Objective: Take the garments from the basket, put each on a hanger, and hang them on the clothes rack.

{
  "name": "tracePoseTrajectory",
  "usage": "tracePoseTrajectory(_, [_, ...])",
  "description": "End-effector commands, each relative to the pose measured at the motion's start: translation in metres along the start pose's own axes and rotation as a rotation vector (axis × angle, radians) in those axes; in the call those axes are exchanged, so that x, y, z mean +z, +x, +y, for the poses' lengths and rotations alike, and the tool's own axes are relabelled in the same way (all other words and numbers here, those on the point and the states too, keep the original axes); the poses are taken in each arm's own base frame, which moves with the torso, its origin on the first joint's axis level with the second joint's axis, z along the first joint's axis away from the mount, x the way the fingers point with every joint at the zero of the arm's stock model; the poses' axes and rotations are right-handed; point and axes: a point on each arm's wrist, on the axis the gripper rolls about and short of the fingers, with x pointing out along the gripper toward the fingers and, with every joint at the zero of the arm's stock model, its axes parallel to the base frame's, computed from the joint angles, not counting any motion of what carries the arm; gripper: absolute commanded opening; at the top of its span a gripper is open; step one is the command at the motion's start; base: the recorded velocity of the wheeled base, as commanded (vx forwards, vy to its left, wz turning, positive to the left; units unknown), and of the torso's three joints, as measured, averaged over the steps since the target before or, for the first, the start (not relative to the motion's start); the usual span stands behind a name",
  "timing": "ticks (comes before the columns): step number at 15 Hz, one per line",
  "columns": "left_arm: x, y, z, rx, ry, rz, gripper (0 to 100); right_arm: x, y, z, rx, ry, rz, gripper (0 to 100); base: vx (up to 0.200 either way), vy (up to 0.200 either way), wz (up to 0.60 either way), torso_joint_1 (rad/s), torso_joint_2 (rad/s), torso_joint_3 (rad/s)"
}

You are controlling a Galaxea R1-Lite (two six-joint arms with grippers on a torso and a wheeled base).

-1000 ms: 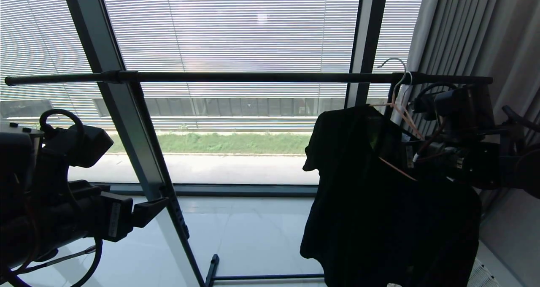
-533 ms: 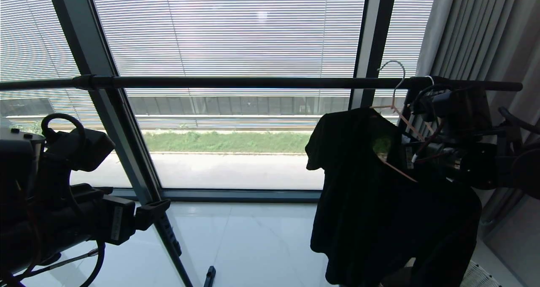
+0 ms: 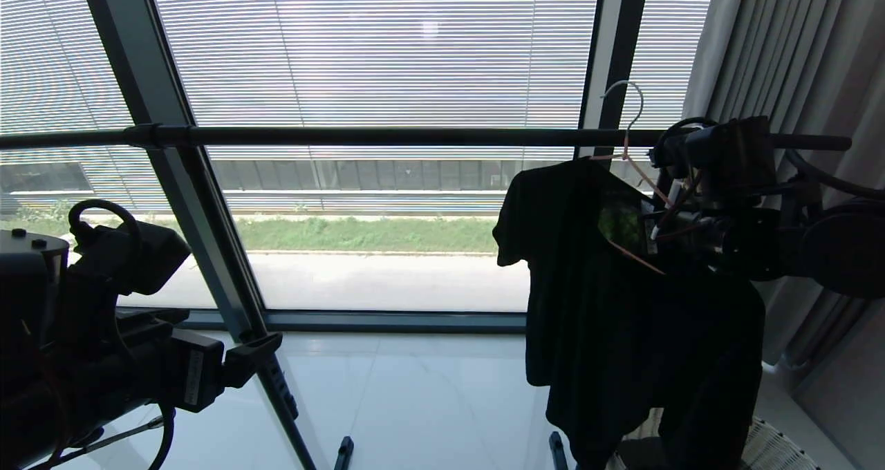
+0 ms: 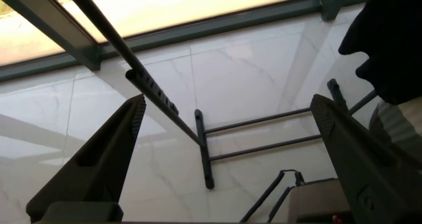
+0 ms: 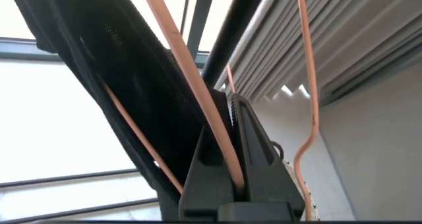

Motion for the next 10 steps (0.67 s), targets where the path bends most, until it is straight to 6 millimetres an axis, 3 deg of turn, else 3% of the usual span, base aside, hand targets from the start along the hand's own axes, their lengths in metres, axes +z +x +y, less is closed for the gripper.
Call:
tracePoseTrajectory(1, [0.000, -0.004, 0.001, 0.000, 0.008, -0.015, 100, -0.004, 0.014, 0.015, 0.009, -0.030, 0.018, 0, 0.000, 0.000, 0.00, 0.000, 0.00, 0.000])
tracePoseTrajectory(10, [0.000, -0.007, 0.001, 0.001, 0.012, -0.027, 100, -0.011, 0.018, 0.036, 0.040, -0.082, 0.061, 0, 0.000, 0.000, 0.00, 0.000, 0.00, 0.000])
